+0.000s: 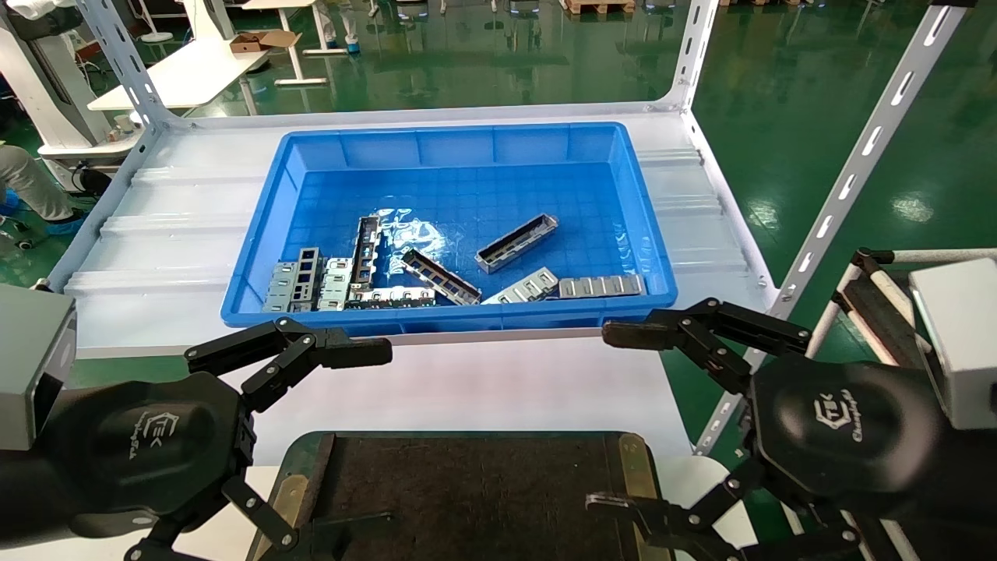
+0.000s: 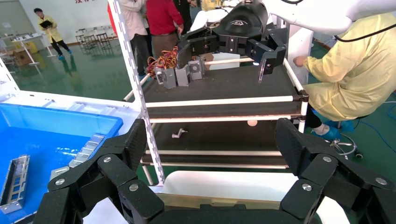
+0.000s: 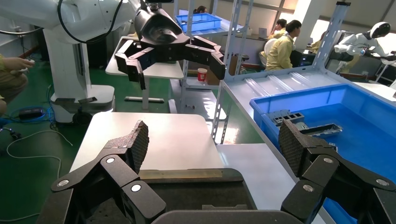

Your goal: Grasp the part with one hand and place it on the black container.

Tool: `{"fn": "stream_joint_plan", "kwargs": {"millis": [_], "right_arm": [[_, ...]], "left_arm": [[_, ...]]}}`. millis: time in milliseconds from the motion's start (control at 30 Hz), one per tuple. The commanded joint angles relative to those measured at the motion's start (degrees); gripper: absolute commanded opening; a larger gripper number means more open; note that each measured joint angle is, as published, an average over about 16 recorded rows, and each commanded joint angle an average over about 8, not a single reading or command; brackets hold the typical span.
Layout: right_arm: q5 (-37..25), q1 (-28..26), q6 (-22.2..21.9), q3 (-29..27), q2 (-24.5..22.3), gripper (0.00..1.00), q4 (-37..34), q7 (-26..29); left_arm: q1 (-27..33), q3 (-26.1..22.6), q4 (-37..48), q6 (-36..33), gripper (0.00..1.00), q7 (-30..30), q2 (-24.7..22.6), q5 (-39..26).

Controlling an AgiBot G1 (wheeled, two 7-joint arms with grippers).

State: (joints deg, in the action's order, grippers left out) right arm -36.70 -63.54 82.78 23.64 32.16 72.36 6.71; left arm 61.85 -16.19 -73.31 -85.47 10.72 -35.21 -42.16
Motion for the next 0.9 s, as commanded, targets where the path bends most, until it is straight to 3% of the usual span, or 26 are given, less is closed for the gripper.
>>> {"fn": "stream_joint_plan", "kwargs": {"millis": [33, 500, 900], "right_arm": [[0.0, 0.0, 0.0, 0.0, 0.0, 1.0, 0.0, 0.0], [0.0, -0.01, 0.0, 0.01, 0.0, 1.0, -0.01, 0.0], [0.0, -0.01, 0.0, 0.01, 0.0, 1.0, -0.01, -0.01]], "left_arm": [[-0.01, 0.0, 0.06, 0.03, 1.0, 0.07, -0.01, 0.07], [4.24, -2.24, 2.87, 3.96, 1.0, -0.86, -4.19, -5.93], [11.21, -6.69, 9.86, 10.57, 1.0, -0.84, -12.34, -15.32]]}}
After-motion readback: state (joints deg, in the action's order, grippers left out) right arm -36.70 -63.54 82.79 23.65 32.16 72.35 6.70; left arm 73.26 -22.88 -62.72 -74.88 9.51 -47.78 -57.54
